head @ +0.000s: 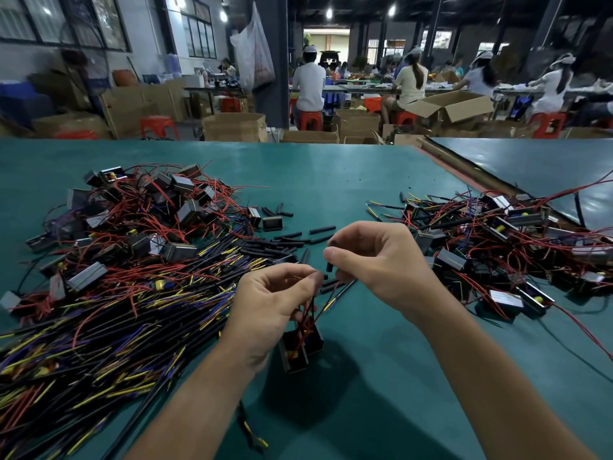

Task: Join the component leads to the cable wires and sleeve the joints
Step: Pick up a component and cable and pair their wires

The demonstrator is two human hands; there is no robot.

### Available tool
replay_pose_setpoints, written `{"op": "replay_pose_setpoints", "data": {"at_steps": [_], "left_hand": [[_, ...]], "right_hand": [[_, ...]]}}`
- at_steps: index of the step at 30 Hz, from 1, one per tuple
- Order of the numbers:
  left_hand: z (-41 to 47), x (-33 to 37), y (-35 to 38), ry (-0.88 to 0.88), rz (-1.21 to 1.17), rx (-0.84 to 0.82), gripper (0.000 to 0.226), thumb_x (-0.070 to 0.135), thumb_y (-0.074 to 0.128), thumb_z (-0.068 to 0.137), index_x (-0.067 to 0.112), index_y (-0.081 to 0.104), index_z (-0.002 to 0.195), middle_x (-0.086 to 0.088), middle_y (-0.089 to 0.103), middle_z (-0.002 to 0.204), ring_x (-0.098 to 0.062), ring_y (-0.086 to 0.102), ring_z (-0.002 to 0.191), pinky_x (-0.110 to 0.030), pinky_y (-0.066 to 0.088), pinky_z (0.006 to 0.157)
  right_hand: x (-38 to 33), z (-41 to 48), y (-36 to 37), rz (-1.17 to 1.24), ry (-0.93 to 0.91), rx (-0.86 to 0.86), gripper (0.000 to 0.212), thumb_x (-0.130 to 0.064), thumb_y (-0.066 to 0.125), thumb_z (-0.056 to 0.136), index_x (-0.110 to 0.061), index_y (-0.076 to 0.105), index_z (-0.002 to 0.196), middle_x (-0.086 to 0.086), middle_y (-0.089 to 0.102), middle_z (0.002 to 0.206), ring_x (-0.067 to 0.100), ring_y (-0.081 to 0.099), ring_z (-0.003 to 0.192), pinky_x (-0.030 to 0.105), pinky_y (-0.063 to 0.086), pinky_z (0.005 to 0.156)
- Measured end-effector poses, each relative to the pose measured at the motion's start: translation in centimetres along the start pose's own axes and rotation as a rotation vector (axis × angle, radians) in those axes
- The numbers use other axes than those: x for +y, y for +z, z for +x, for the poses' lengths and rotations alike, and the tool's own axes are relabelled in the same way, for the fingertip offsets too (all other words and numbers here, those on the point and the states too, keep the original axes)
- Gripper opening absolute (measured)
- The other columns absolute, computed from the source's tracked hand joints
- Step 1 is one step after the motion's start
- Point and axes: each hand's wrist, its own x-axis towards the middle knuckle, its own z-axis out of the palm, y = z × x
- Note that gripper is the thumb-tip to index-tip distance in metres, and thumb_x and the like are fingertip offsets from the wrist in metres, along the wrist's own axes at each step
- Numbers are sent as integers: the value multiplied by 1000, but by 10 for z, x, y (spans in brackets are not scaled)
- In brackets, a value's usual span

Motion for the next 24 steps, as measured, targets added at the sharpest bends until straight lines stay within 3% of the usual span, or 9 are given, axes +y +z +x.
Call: {"op": "replay_pose_setpoints", "data": {"at_steps": [8,15,19,24], "left_hand": [[2,1,-2,32,12,-51,16,20,77,58,11,73,71,-1,65,59,-7,56,51,-17,44,47],[2,0,-3,31,5,-59,15,17,79,56,11,72,68,-1,65,60,-7,56,53,-17,45,47],[1,-1,-5,26,6,-76,16,18,79,55,12,73,69,-4,67,64,-10,58,57,-19,47,51],[3,-1,-8,12,-11,-121,31,6,80,51,4,70,80,-5,69,68,-10,63,61,-19,52,59]], "right_hand": [[-2,-1,3,32,3,-27,10,-1,75,82,-7,69,76,5,66,62,16,57,52,25,51,52],[0,-1,-3,16,18,-81,7,-4,76,82,-7,71,78,6,68,64,19,59,57,29,52,57],[2,-1,-3,-49,18,-122,9,-5,77,81,-7,70,75,12,71,66,19,60,58,31,52,57],[2,-1,-3,-108,15,-115,14,-6,77,81,-8,67,71,5,67,59,14,58,50,31,49,53]]}}
